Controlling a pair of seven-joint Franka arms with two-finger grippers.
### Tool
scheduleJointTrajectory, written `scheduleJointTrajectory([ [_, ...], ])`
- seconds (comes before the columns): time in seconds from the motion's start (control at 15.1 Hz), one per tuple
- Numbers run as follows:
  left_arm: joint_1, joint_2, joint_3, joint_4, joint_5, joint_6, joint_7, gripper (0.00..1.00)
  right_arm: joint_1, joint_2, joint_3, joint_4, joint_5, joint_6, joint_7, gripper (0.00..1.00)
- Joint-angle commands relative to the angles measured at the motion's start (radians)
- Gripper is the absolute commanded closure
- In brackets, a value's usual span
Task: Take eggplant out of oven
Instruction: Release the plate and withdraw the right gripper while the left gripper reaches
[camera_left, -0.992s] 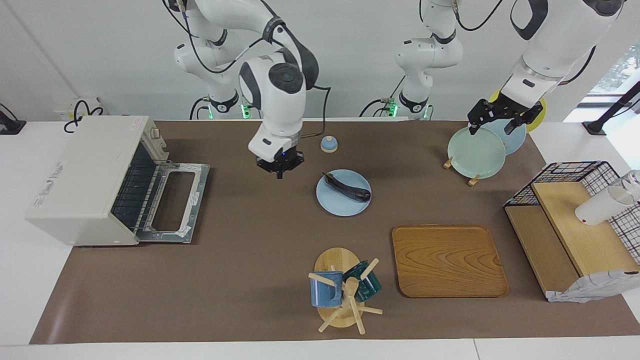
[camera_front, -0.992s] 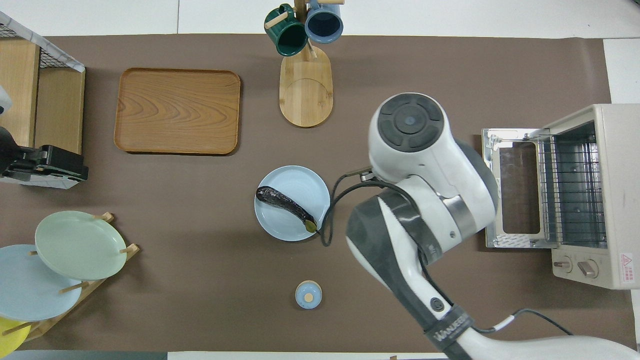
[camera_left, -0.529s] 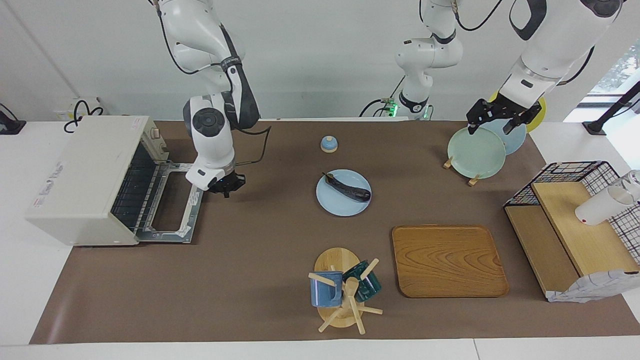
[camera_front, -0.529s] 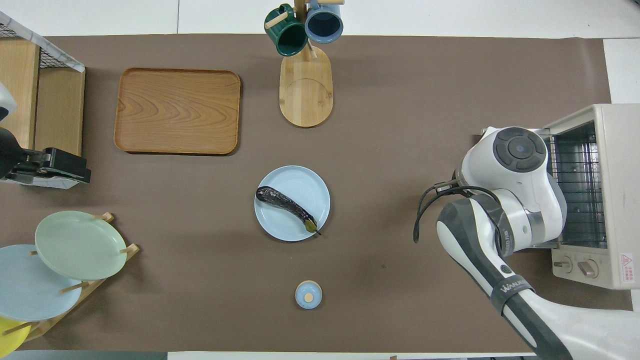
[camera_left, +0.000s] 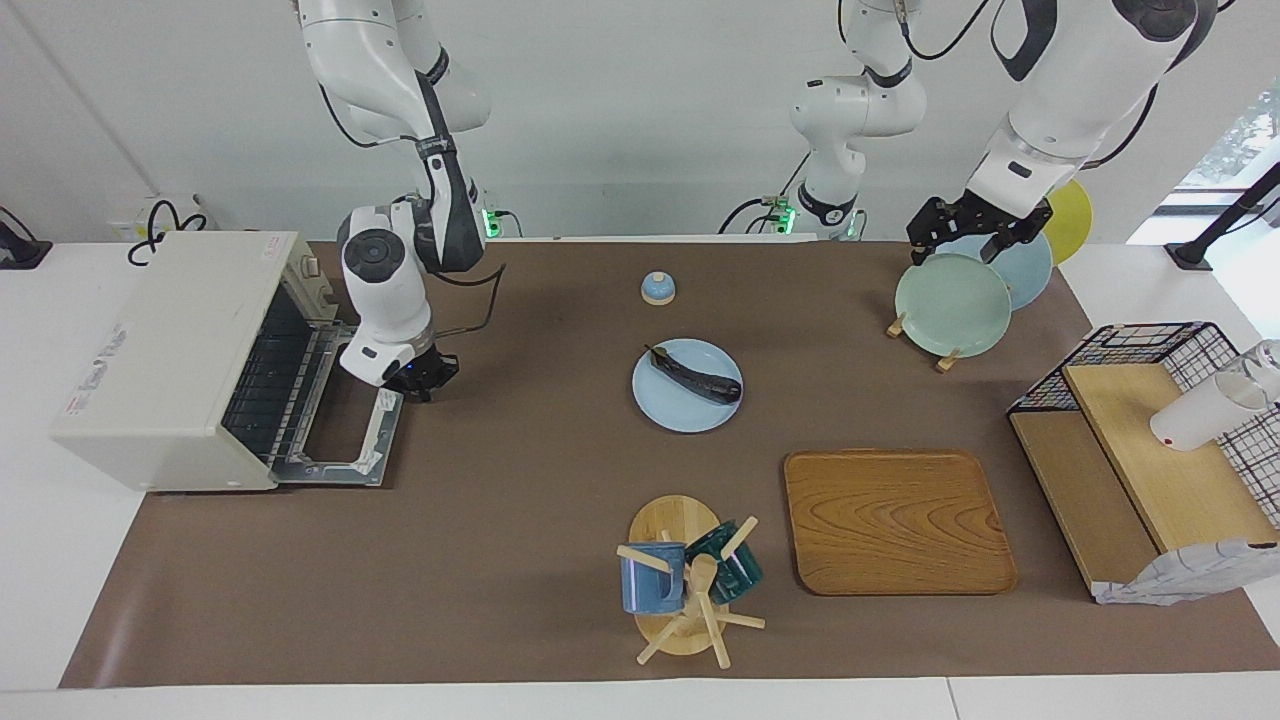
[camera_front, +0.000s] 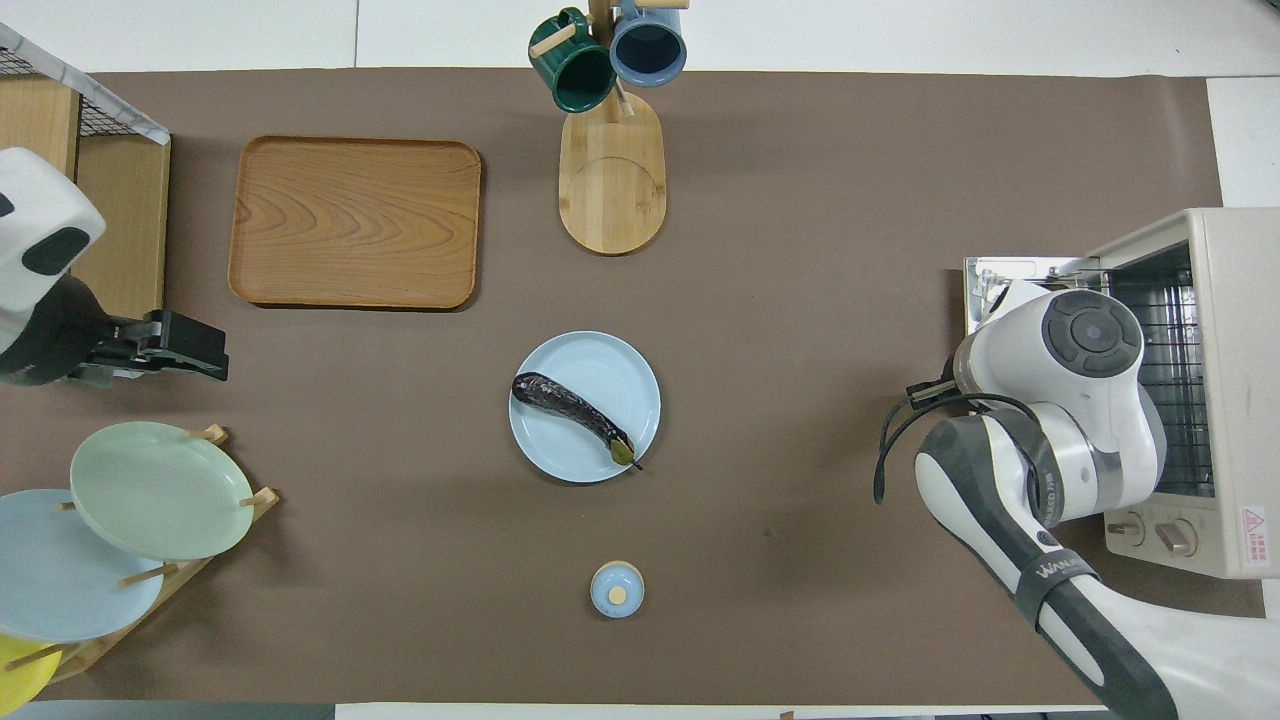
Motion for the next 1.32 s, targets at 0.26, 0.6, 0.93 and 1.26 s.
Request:
scheduleJointTrajectory([
  [0.26, -0.138, -0.184, 0.005, -0.357, -0.050, 0.255, -0.332, 0.00, -0.064, -0.036, 0.013, -0.011, -0.075, -0.009, -0.105, 1.00],
  [0.6, -0.270, -0.111, 0.007, -0.406, -0.070, 0.422, -0.757, 0.01, -0.075, -0.043, 0.014, 0.165, -0.075, -0.268, -0.177, 1.00],
  [0.93, -0.383, 0.055, 0.007, -0.397, -0.076, 0.616, -1.173, 0.01, -0.134, -0.109, 0.010, 0.246, -0.073, -0.425, -0.300, 1.00],
  [1.26, -0.399, 0.164, 0.007, -0.397, -0.082, 0.745, -1.316, 0.03, -0.170, -0.190, 0.008, 0.248, -0.064, -0.504, -0.348, 1.00],
])
